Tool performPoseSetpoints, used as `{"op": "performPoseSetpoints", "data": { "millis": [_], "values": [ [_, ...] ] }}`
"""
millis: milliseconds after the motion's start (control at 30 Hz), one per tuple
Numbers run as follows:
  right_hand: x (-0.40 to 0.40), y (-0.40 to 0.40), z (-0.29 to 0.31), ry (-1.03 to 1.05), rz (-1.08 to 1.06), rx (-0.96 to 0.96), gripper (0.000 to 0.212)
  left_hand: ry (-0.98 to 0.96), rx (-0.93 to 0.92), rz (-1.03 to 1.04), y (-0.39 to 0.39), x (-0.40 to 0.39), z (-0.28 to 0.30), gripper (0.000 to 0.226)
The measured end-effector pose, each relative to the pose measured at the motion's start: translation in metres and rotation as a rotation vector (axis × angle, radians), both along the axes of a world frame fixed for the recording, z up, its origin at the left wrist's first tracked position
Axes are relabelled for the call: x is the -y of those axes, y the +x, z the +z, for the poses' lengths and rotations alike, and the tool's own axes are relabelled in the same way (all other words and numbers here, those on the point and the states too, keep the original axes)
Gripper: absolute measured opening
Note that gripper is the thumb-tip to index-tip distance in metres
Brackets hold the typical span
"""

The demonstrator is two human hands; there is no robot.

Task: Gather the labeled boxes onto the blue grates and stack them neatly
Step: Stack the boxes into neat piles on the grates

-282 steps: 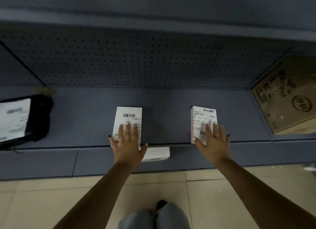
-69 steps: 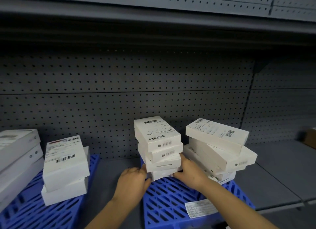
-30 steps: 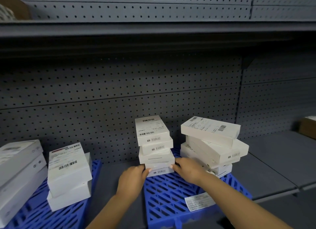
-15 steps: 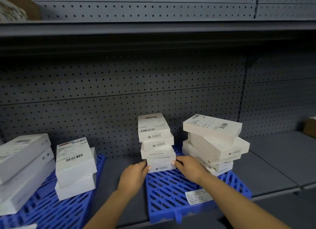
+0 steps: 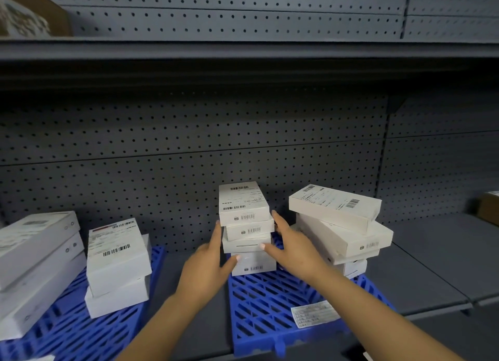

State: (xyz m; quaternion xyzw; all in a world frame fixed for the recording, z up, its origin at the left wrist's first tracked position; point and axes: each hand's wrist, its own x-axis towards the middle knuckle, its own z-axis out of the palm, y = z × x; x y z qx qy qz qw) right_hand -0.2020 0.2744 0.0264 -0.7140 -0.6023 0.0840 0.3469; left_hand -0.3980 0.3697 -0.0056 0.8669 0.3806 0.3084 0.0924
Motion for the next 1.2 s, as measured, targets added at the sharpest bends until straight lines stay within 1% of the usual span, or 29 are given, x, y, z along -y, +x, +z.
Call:
{"op": "performPoseSetpoints", "data": {
  "millis": [67,133,167,333,533,667,733,800,900,967,1100,1200],
  "values": [
    [0.0,-0.002,0.004,0.006,-0.024,0.125,0.072,0.063,-0.001,0.022,0.006,0.0,-0.002,0.089],
    [-0.001,-0.001,0.006,0.03,-0.06,0.169,0.063,0.048,0.009,0.06,0.01,-0.003,-0.004,0.095],
    [-0.002,-0.001,0.007,0.032,-0.068,0.173,0.062,0.037,0.015,0.076,0.012,-0.004,-0.005,0.099],
    [-0.005,0.0,0.007,0.034,-0.048,0.218,0.074,0.091,0.03,0.094,0.015,-0.014,-0.004,0.107],
    [-0.012,0.008,-0.001,0.044,-0.047,0.217,0.067,0.115,0.009,0.075,0.016,-0.018,-0.004,0.106],
    [-0.01,0.007,-0.002,0.057,-0.028,0.166,0.066,0.064,0.074,0.029,0.013,-0.013,0.002,0.113],
    [-0.01,0.008,0.0,0.048,-0.028,0.157,0.066,0.031,0.135,0.008,0.012,-0.007,0.01,0.113],
    [-0.01,0.008,0.003,0.035,-0.025,0.169,0.065,0.061,0.181,-0.035,0.011,-0.003,0.018,0.106],
    [-0.011,0.008,0.015,0.075,-0.015,0.177,0.07,0.14,0.185,-0.095,0.012,-0.005,0.027,0.08],
    [-0.012,0.009,0.026,0.108,-0.018,0.206,0.072,0.13,0.189,-0.106,0.014,-0.008,0.031,0.064],
    [-0.013,0.004,0.034,0.094,-0.038,0.313,0.061,0.101,0.187,-0.107,0.018,-0.009,0.032,0.056],
    [-0.016,0.001,0.029,0.077,-0.045,0.29,0.059,0.076,0.187,-0.122,0.019,-0.01,0.034,0.055]
  ]
}}
